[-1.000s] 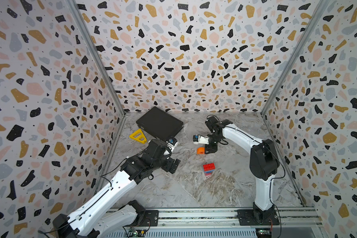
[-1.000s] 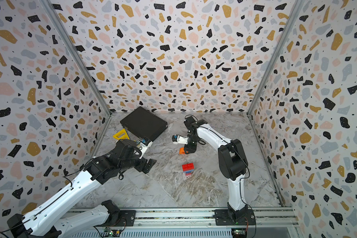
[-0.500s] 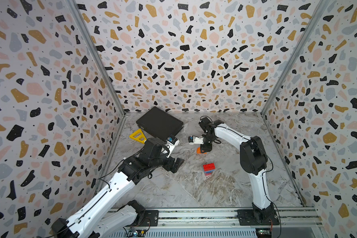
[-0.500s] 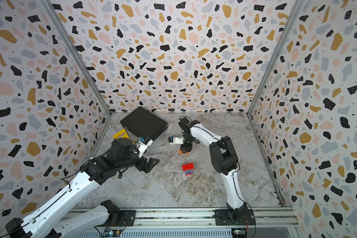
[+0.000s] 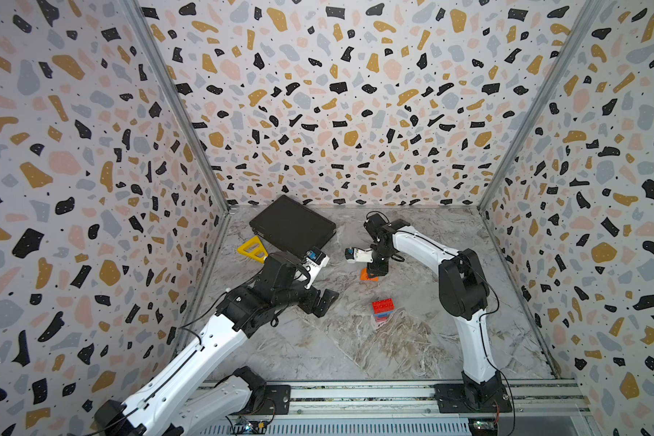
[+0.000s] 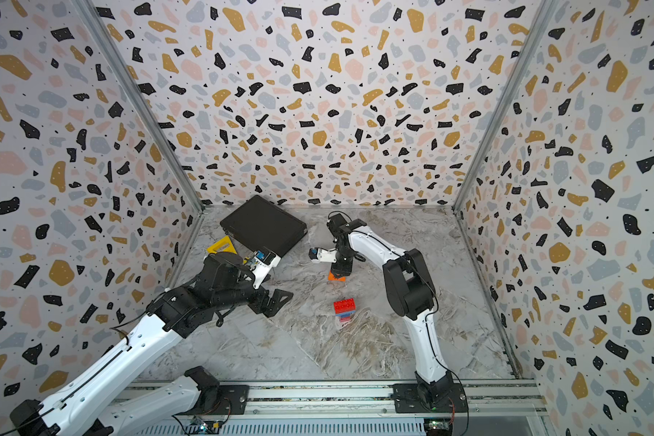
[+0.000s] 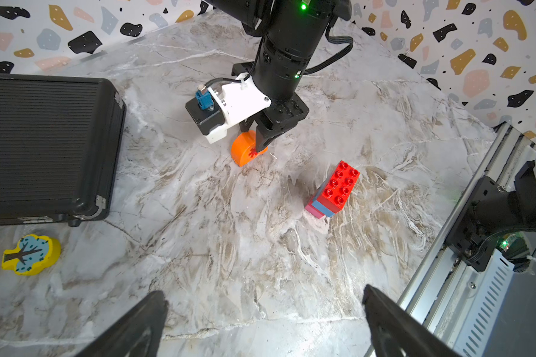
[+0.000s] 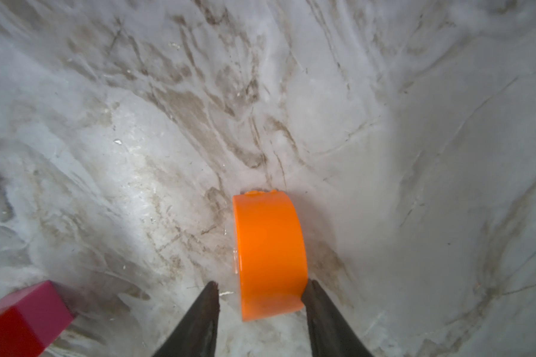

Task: Assemble an ice cream with lego
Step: Pick up the lego brick from the center of the board.

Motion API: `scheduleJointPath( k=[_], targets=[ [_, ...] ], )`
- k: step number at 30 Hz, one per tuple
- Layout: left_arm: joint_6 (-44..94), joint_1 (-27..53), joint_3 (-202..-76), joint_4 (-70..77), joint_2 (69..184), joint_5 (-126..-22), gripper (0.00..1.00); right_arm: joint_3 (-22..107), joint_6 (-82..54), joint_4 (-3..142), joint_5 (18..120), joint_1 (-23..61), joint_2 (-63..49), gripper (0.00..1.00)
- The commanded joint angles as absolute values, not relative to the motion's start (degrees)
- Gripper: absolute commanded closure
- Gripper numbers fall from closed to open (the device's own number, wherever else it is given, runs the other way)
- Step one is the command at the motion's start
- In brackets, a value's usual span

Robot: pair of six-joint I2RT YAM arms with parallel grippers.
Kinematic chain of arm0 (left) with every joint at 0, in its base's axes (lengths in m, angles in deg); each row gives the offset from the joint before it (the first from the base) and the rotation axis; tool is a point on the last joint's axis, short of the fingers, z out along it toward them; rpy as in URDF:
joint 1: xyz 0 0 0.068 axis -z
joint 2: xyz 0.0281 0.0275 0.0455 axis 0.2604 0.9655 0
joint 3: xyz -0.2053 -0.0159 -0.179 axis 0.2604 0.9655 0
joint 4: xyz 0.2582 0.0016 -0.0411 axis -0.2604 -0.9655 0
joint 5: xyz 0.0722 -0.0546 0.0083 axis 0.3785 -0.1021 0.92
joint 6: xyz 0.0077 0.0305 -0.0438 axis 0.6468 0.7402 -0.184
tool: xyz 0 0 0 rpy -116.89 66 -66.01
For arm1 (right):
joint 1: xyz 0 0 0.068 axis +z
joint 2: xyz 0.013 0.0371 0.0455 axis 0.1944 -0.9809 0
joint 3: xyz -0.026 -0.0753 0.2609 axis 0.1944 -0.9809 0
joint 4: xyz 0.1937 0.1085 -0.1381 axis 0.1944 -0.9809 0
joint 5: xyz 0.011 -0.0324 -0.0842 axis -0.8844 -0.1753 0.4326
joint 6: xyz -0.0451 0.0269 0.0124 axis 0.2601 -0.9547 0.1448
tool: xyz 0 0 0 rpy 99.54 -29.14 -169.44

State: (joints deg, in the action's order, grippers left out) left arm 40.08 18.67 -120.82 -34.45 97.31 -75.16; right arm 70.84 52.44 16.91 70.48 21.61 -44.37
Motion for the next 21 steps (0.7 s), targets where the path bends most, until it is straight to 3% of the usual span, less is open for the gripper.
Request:
scheduleJointPath(
  k=[1, 21],
  targets=[
    [40.3, 18.2, -120.2, -32.3, 97.2, -76.5, 0.01, 72.5, 51.6, 16.1, 71.4, 22.0, -44.7, 0.52],
    [40.3, 17.9, -120.3, -32.1, 97.6, -78.0, 0.00, 72.3, 50.9, 16.4, 72.9, 22.2, -41.7, 0.51]
  ],
)
